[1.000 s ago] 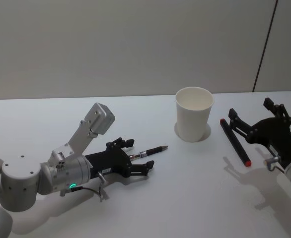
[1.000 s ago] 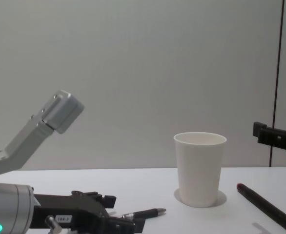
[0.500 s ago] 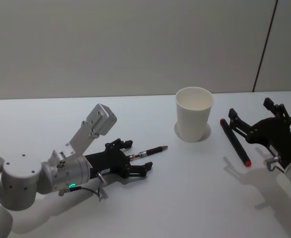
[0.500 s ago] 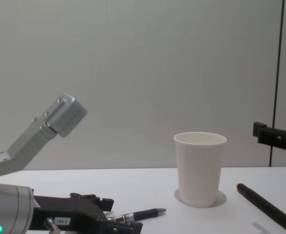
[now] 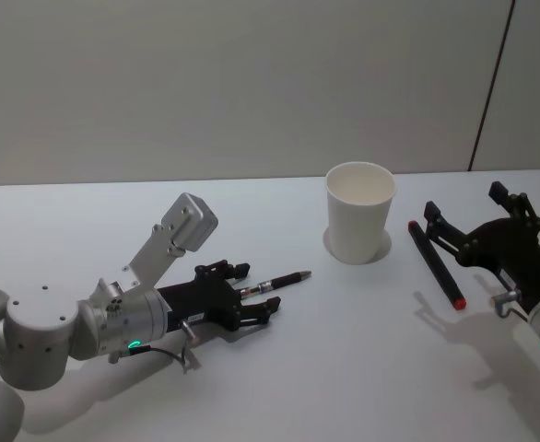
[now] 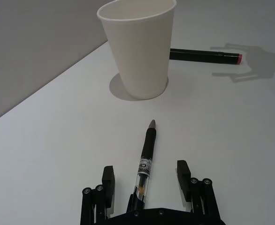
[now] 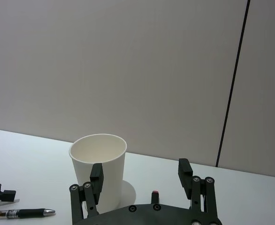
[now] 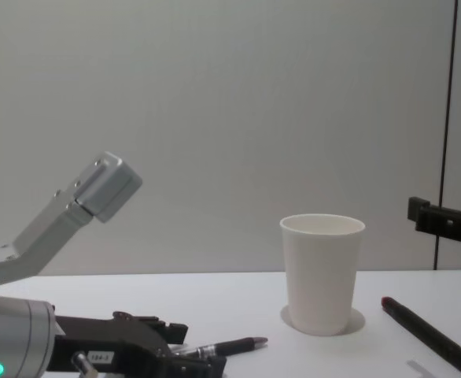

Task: Place the pen into the pen holder.

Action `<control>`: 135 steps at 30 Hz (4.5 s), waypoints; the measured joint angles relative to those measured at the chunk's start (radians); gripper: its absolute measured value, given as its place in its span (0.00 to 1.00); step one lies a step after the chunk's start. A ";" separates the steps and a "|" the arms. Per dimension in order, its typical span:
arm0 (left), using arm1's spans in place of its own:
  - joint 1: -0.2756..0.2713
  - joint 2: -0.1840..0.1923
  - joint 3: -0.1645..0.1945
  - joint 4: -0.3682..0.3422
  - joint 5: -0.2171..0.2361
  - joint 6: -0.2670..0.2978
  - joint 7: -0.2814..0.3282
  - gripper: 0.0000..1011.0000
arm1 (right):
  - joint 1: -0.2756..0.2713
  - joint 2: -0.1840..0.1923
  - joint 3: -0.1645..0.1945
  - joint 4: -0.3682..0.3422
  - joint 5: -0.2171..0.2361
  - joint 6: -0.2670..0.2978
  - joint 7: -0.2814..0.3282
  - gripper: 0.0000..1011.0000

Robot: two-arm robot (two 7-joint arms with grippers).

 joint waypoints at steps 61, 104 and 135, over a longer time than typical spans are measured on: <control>0.117 0.078 -0.045 -0.157 -0.186 -0.215 0.160 0.13 | 0.000 0.000 0.000 0.000 0.000 0.000 0.000 0.99; 0.150 0.043 -0.017 -0.234 -0.318 -0.459 -0.056 0.13 | 0.000 0.000 0.000 0.000 0.000 0.000 0.000 0.99; 0.094 -0.027 0.024 -0.174 -0.268 -0.447 -0.135 0.13 | -0.013 0.013 0.008 -0.014 0.053 -0.003 0.054 0.99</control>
